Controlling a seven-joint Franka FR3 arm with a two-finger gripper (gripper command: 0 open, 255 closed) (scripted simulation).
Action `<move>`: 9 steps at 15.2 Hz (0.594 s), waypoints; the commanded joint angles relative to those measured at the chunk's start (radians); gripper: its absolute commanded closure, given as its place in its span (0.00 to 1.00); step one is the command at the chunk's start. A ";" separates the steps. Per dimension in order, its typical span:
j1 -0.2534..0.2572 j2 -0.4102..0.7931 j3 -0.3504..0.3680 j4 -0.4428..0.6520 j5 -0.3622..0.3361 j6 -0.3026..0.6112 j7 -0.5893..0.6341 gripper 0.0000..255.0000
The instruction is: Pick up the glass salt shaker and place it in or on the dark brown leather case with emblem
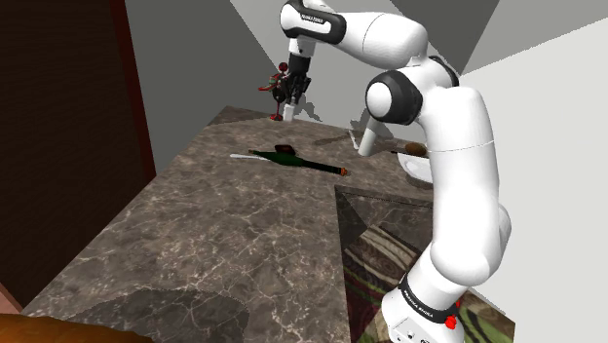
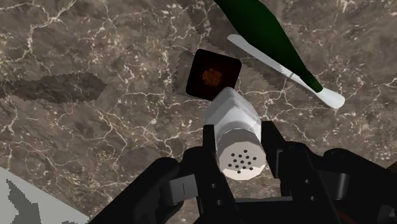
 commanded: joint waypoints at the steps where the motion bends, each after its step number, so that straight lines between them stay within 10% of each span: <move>1: 0.007 -0.007 0.000 -0.036 -0.002 0.029 0.001 1.00; 9: 0.026 -0.031 -0.001 -0.184 -0.005 0.152 -0.007 1.00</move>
